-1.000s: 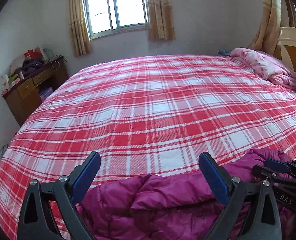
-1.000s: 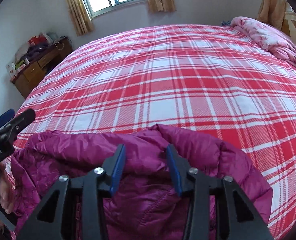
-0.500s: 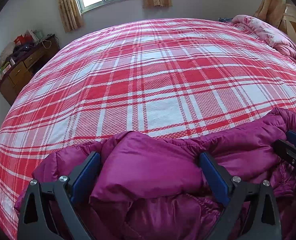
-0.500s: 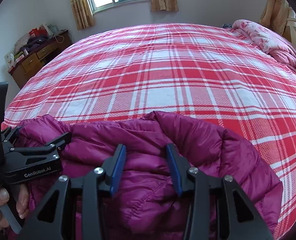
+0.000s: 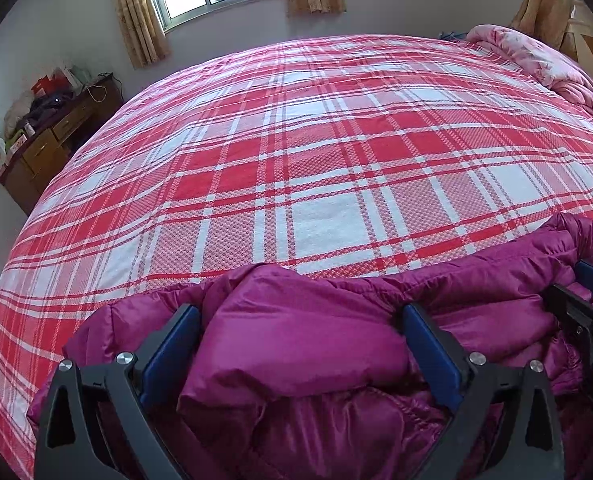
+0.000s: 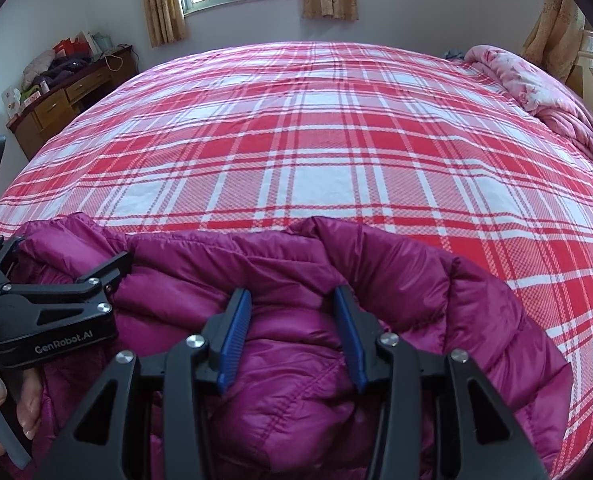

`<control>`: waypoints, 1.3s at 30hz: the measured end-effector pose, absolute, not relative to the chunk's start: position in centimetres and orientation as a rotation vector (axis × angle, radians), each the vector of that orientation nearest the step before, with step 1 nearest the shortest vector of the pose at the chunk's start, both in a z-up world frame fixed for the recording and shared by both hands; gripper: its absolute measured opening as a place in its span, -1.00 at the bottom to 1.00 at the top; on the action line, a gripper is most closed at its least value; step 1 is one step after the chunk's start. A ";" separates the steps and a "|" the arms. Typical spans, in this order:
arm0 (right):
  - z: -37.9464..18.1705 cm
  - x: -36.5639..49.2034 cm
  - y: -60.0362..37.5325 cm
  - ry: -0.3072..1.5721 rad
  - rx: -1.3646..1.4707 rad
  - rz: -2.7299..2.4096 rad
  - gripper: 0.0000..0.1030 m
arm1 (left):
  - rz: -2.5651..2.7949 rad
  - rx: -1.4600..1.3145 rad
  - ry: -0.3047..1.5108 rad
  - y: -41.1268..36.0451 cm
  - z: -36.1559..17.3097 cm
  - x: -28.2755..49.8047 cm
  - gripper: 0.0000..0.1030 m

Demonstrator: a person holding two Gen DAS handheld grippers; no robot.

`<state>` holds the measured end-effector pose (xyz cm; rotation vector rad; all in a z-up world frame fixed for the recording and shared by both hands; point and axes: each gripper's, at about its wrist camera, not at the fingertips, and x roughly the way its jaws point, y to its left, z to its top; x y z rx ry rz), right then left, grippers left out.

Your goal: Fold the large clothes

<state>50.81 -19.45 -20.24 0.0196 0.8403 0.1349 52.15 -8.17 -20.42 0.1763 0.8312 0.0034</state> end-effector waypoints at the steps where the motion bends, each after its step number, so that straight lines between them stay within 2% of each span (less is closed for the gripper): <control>1: -20.2 50.8 -19.4 0.841 0.020 0.135 -0.09 | 0.005 0.179 0.830 -8.2 -20.4 52.1 0.96; 39: -20.5 51.1 -19.0 0.848 -0.019 0.121 -0.07 | 0.020 0.215 0.836 -8.7 -20.6 52.5 0.98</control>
